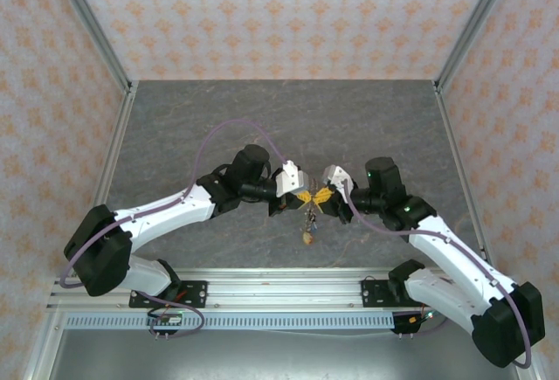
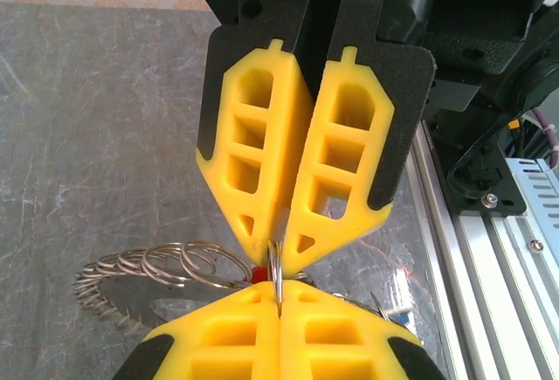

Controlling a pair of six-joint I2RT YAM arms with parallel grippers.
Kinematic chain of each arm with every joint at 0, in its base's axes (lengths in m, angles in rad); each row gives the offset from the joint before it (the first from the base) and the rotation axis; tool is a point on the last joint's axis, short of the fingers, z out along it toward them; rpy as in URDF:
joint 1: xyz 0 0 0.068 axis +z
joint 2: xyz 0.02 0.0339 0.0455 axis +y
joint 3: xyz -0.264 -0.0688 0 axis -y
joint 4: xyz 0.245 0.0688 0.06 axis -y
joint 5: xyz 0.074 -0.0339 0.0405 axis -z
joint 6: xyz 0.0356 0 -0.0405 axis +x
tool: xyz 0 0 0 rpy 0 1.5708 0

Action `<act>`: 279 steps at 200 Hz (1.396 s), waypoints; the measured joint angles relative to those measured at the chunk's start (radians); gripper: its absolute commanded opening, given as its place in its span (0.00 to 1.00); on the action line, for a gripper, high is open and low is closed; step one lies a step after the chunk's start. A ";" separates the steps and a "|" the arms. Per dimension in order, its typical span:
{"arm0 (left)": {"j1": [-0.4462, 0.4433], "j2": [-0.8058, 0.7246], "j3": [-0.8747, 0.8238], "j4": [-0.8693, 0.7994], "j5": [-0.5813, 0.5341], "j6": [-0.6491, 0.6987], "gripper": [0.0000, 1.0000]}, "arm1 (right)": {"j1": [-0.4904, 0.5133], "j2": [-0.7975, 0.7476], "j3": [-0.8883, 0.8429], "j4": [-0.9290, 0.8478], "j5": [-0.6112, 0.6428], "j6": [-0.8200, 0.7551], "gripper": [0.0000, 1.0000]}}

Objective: Put the keys on the keyring

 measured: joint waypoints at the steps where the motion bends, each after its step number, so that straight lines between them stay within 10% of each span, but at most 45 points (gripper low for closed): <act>1: 0.000 0.000 0.000 0.001 0.000 0.000 0.00 | 0.000 0.000 0.000 0.001 0.000 0.000 0.16; 165: 0.005 -0.023 0.002 -0.002 0.019 0.019 0.00 | -0.004 0.002 0.043 -0.008 -0.020 -0.038 0.29; 279: 0.005 -0.023 0.025 -0.049 -0.008 0.045 0.13 | -0.006 0.034 0.097 -0.072 -0.043 -0.061 0.00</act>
